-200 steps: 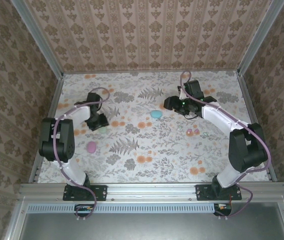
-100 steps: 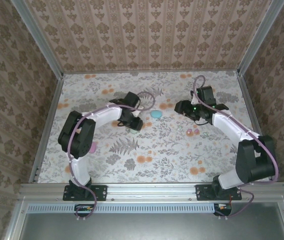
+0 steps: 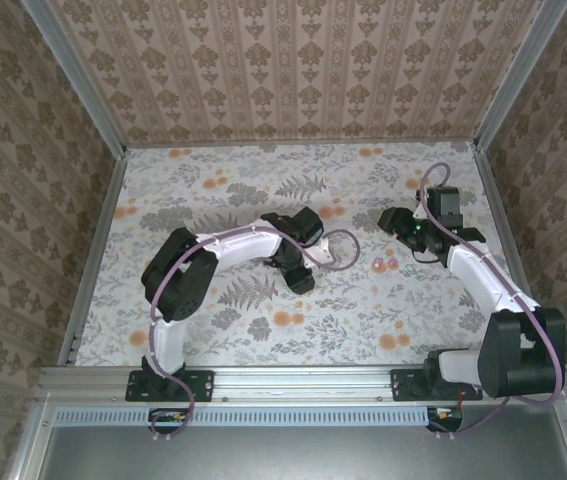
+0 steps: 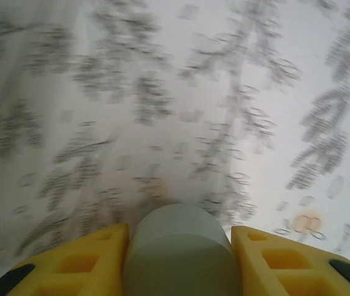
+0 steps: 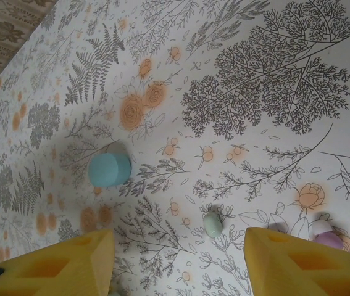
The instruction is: Insert the wireless bluetooth earbuds into the charging case
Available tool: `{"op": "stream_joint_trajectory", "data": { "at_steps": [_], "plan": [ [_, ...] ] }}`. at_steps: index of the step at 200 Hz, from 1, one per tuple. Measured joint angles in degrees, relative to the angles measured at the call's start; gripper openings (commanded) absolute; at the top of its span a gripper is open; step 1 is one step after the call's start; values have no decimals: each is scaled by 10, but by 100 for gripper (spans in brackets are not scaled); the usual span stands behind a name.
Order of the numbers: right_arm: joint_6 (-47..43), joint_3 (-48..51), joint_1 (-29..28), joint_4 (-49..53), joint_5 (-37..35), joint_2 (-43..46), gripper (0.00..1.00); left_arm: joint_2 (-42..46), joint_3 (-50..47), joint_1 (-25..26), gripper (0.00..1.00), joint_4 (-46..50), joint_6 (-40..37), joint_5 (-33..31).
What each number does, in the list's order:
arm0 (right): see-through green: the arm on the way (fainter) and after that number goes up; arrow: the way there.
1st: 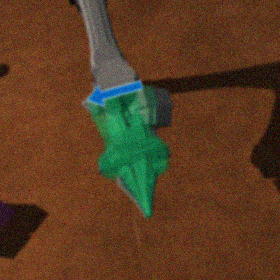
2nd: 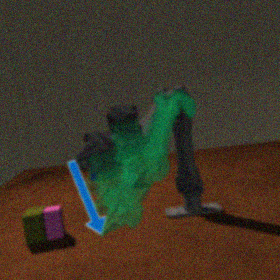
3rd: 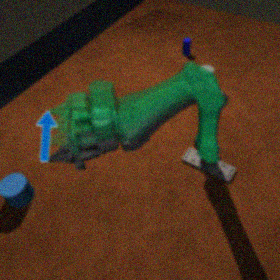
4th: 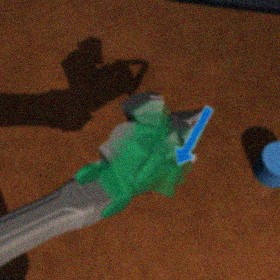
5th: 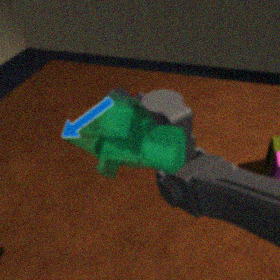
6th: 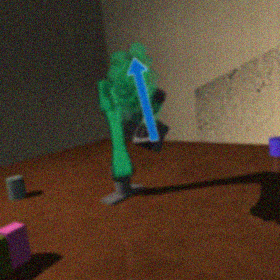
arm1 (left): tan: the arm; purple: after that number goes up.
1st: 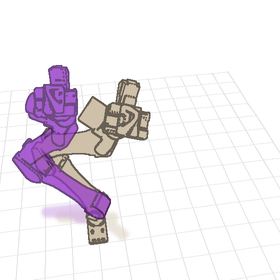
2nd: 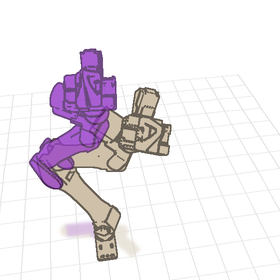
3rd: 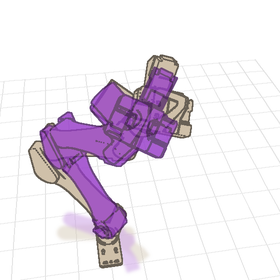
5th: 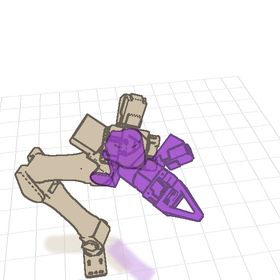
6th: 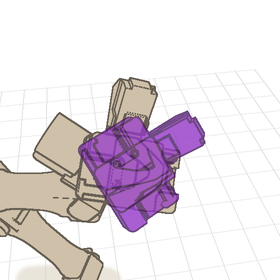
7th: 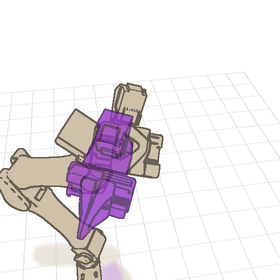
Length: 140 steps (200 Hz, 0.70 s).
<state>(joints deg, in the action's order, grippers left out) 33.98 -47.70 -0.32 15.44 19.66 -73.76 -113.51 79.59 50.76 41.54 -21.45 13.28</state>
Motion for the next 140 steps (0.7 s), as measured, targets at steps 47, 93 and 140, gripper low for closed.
{"op": "stream_joint_trajectory", "data": {
  "at_steps": [47,93,140],
  "plan": [
    [-11,7,7,-7,-5,12,59,1,-7,27,50,16,-106,13],
    [-27,10,9,-16,-8,12,60,16,-29,29,76,10,-152,-3],
    [-90,12,9,-41,18,20,58,156,-106,8,81,-71,-115,15]
  ]
}}
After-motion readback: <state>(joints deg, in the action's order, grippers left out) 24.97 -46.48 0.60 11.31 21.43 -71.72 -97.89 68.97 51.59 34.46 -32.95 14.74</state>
